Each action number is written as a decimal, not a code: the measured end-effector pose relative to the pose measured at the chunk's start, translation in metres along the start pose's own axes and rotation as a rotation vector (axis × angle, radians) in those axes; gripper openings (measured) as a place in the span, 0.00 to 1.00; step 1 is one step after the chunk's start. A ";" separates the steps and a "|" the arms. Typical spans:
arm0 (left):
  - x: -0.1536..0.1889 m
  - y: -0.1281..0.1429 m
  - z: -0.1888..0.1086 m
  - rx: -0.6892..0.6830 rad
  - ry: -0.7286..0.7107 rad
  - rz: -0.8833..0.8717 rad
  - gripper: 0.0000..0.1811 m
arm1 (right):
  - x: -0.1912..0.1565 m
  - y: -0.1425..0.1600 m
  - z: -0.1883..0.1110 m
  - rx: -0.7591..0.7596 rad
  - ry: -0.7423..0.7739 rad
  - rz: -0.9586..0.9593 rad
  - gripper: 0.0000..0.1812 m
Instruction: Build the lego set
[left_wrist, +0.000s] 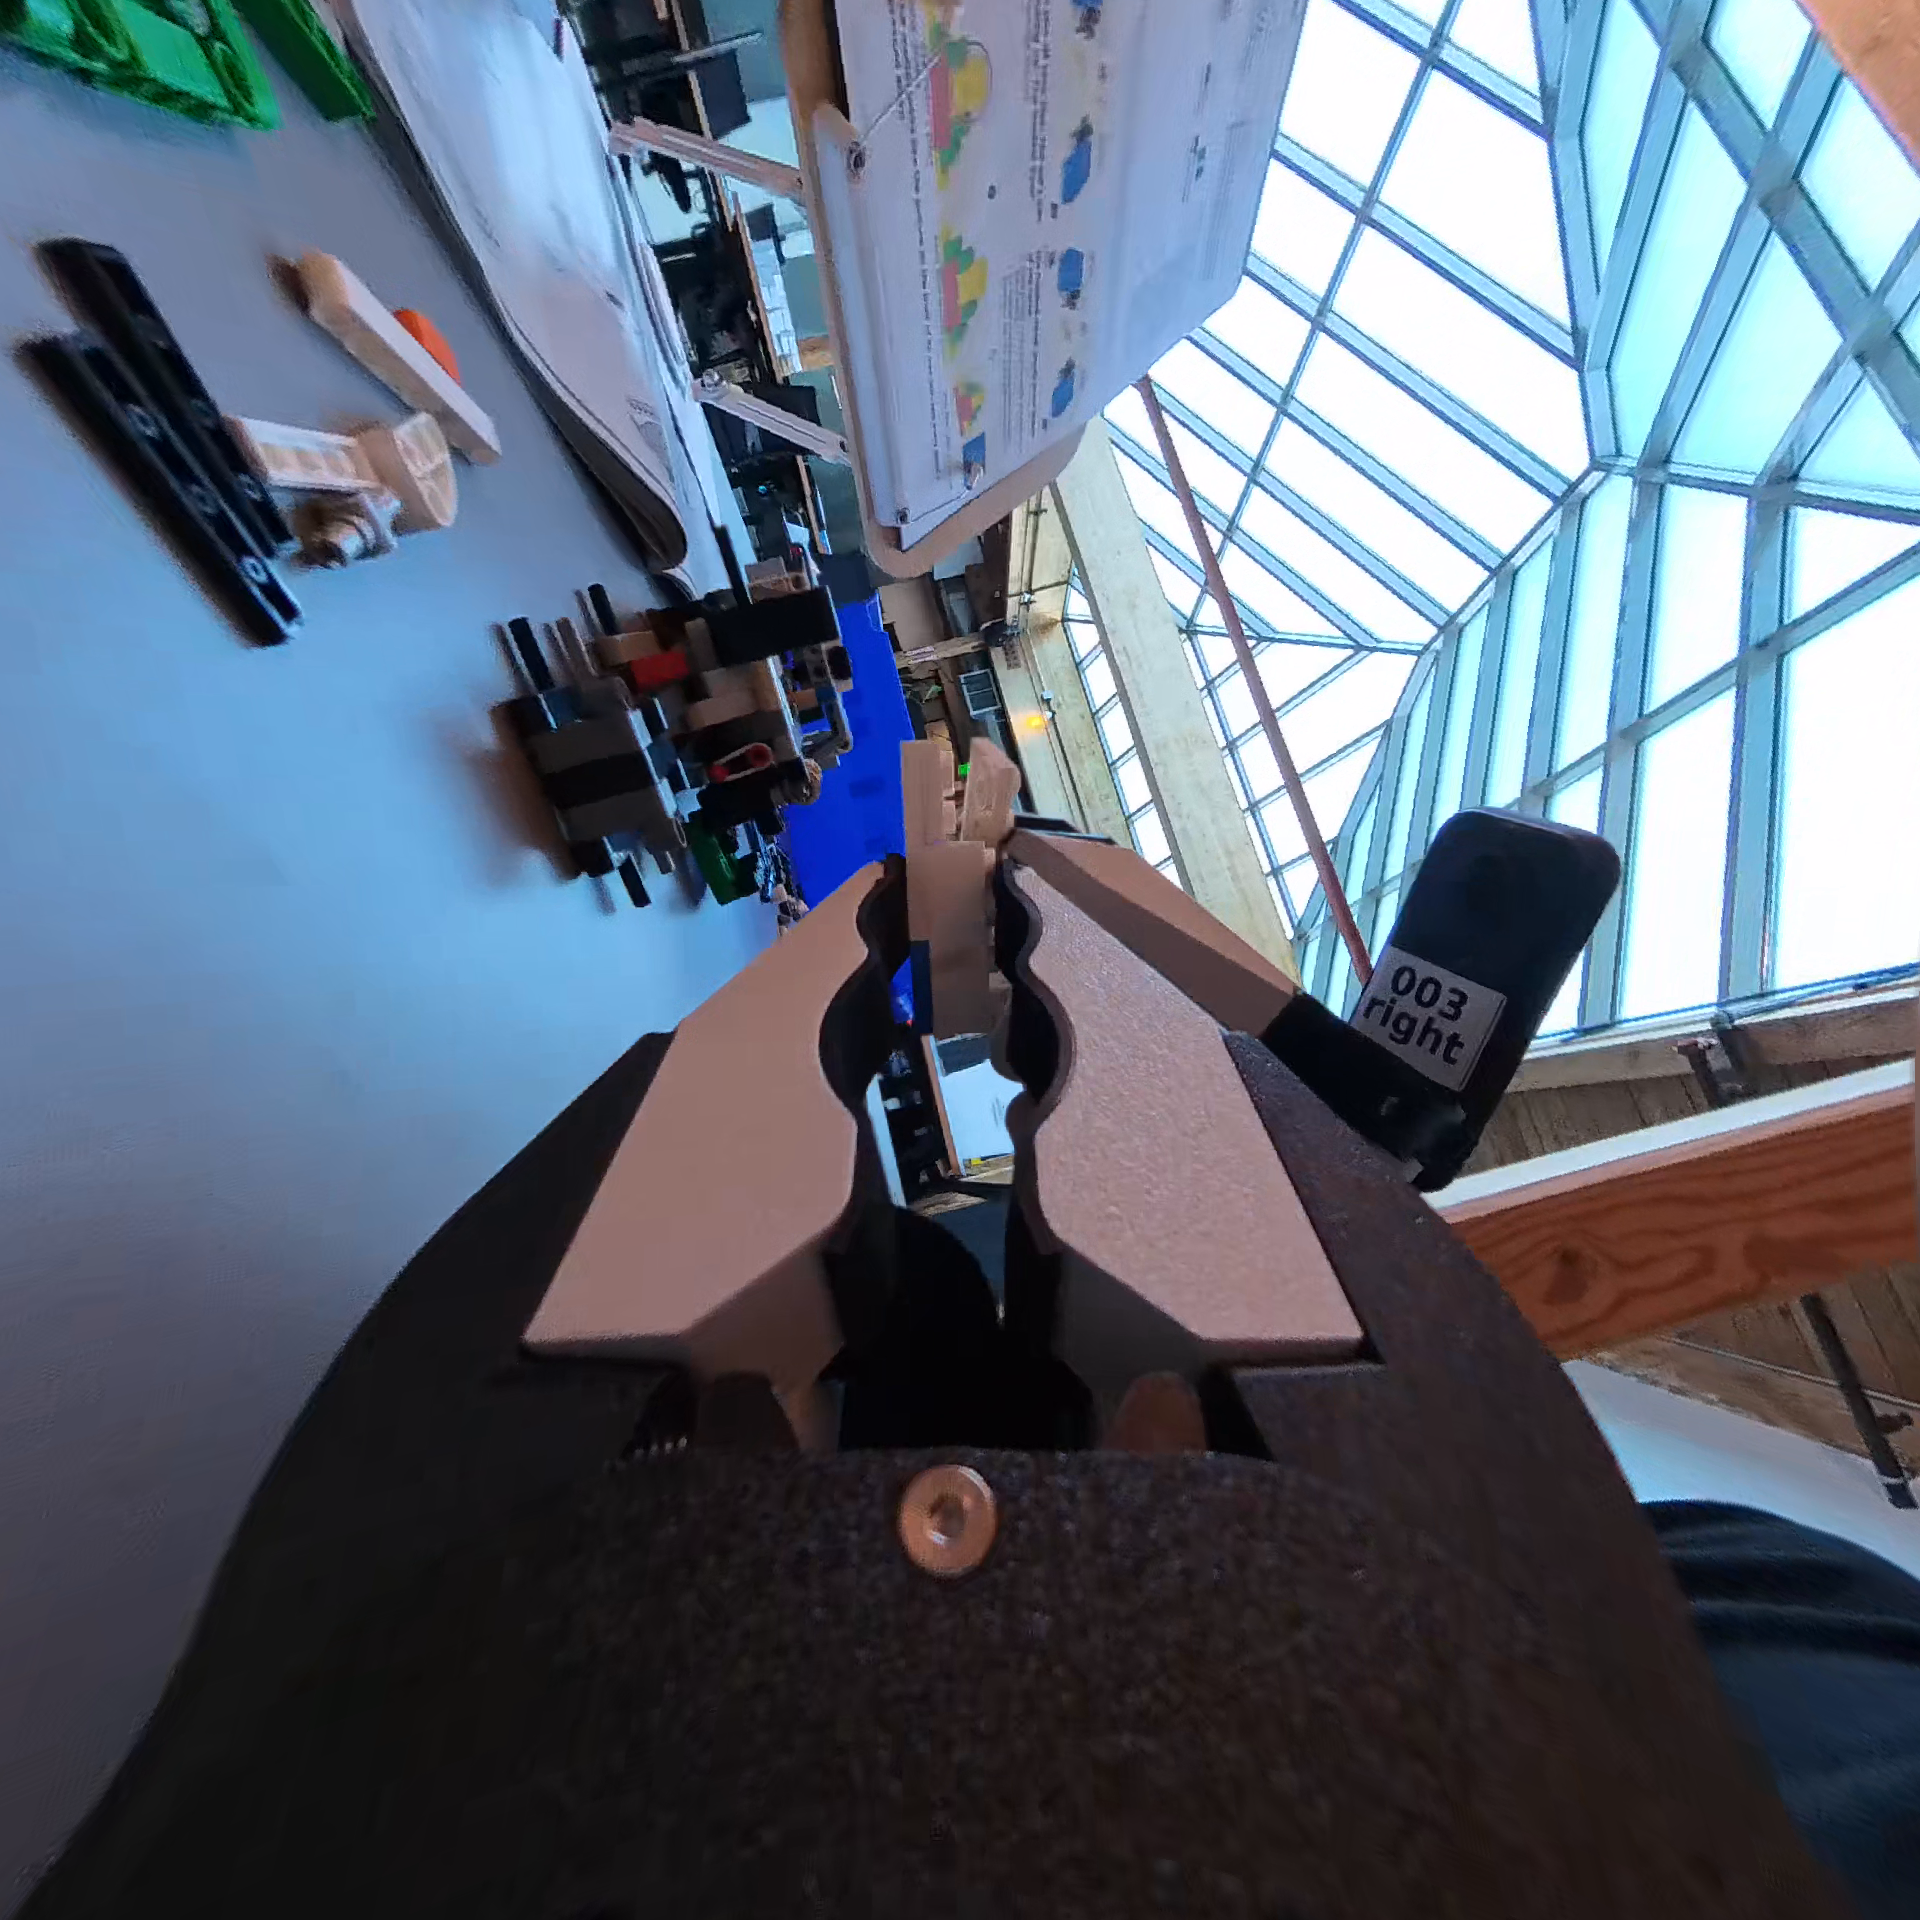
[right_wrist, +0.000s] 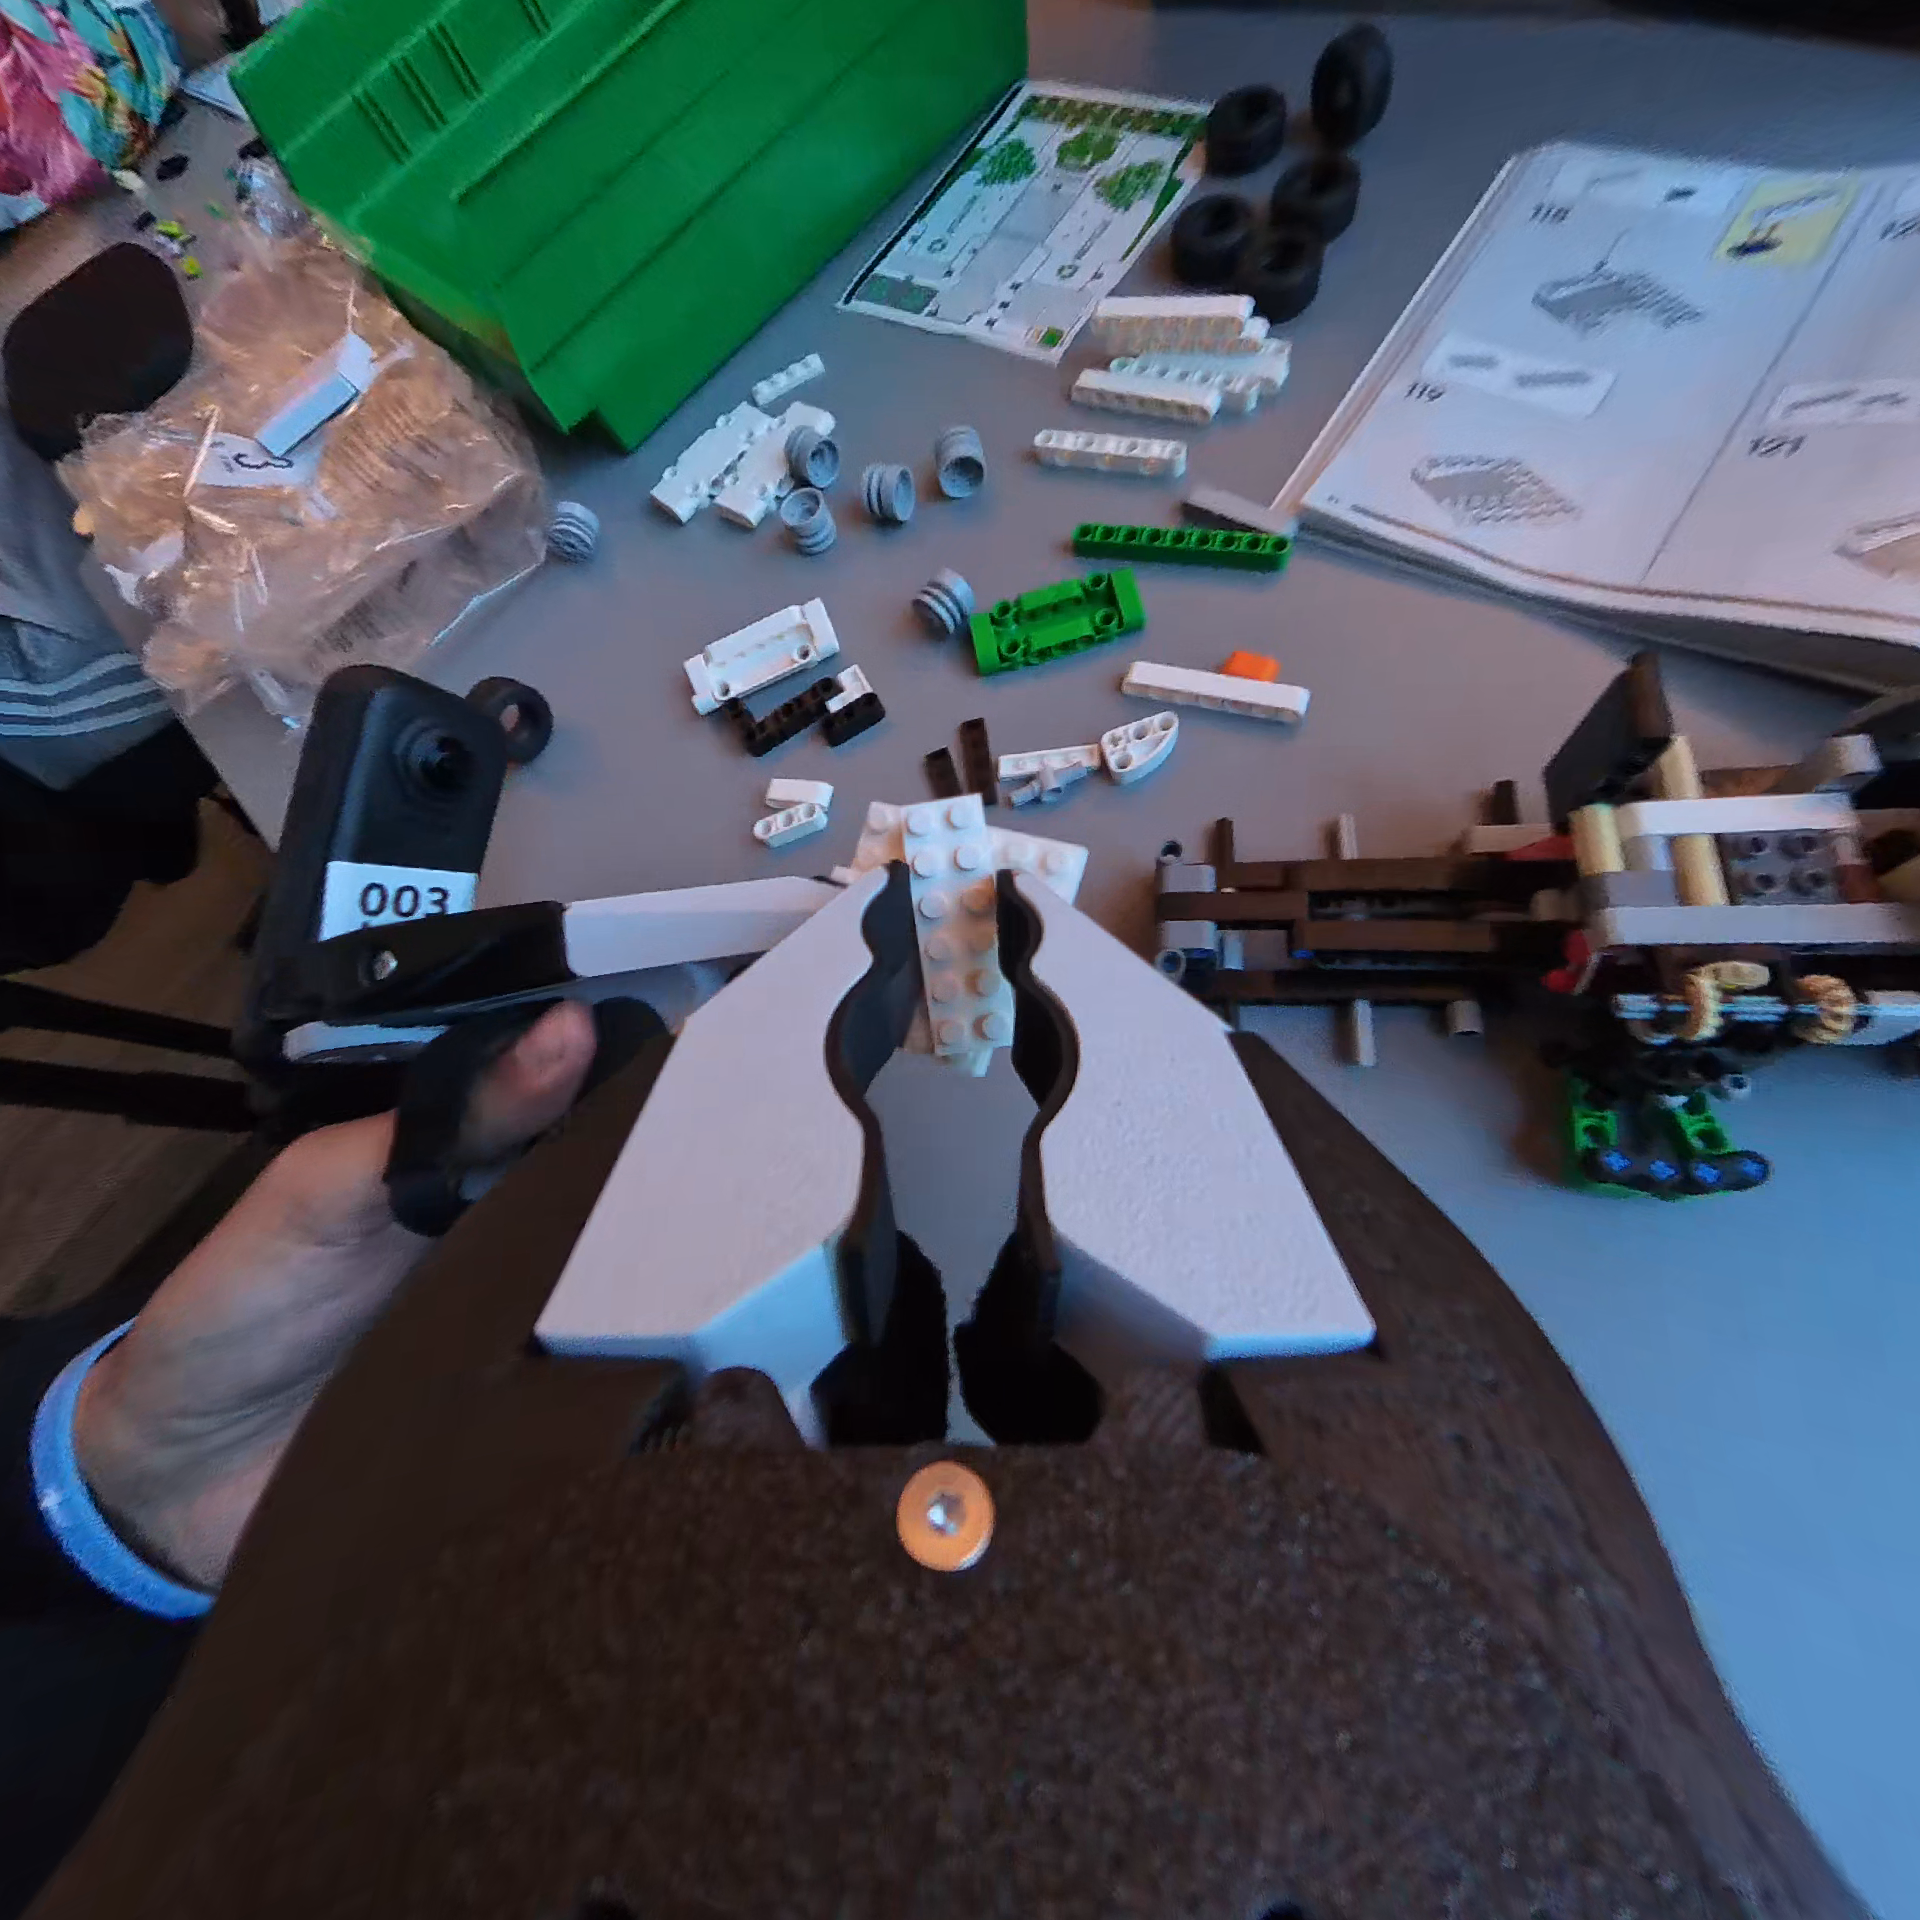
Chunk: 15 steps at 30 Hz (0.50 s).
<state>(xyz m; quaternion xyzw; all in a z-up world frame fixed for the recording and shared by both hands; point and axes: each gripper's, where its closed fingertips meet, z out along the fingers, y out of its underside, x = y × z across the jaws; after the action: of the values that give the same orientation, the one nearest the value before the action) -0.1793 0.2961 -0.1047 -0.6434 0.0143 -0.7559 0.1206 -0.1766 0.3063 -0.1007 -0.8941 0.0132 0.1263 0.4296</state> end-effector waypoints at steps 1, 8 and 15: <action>-0.001 -0.002 0.000 0.001 0.001 -0.010 0.07 | -0.001 0.000 0.002 -0.006 -0.005 0.013 0.08; -0.001 -0.010 0.001 -0.015 0.025 -0.099 0.07 | -0.004 -0.011 0.000 0.008 -0.028 -0.028 0.15; 0.003 -0.006 -0.008 -0.137 0.037 -0.169 0.08 | -0.023 0.016 -0.044 -0.028 -0.401 -0.762 0.31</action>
<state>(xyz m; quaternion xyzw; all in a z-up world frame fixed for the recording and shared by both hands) -0.1882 0.3006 -0.1023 -0.6348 0.0138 -0.7725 0.0119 -0.1915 0.2606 -0.0816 -0.7984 -0.4035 0.1302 0.4275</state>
